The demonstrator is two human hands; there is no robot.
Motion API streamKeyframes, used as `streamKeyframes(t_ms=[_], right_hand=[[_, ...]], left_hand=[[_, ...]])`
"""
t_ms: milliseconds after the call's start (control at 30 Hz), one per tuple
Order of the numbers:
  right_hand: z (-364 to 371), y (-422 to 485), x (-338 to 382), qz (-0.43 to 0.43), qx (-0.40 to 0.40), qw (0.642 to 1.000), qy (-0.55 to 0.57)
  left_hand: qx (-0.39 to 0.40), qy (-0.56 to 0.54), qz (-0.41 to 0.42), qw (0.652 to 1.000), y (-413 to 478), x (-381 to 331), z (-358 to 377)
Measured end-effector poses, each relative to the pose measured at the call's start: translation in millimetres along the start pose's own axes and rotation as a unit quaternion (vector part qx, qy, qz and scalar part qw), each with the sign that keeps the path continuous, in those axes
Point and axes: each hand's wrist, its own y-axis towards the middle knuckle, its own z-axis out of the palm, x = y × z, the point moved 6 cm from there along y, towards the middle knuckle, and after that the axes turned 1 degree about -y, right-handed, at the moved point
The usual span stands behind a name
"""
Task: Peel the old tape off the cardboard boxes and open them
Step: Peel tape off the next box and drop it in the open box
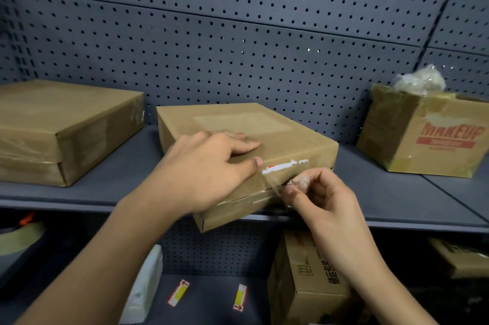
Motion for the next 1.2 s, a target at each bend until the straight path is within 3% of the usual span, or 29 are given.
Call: streamKeyframes(t_ms=[267,467,667,933,1100,1200], right_hand=[[10.0,0.4,15.6,-0.039,0.020,0.998,-0.049],[-4.6,-19.0,20.8,-0.065,0.030,0.996,-0.047],[-49.5,-23.6,-4.9,-0.019,-0.028,0.999,-0.043],[-77.5,-6.3,-21.1,-0.021,-0.129,0.988,-0.082],[-76.0,4.4,-34.7,0.001,-0.126,0.992,0.000],[-59.8,6.4,-32.2,0.006,-0.079,0.996,0.038]], left_hand=[[-0.076,0.049,-0.066,0.994,-13.7,-17.6,0.8],[-0.050,0.051,-0.116,0.991,-11.6,-21.8,0.3],[0.011,-0.017,-0.106,0.994,-2.7,-14.3,4.4],[0.066,0.076,-0.009,0.995,4.4,-13.8,11.3],[0.029,0.115,-0.006,0.993,5.7,-14.5,11.1],[-0.007,0.144,0.003,0.990,8.2,-19.5,17.1]])
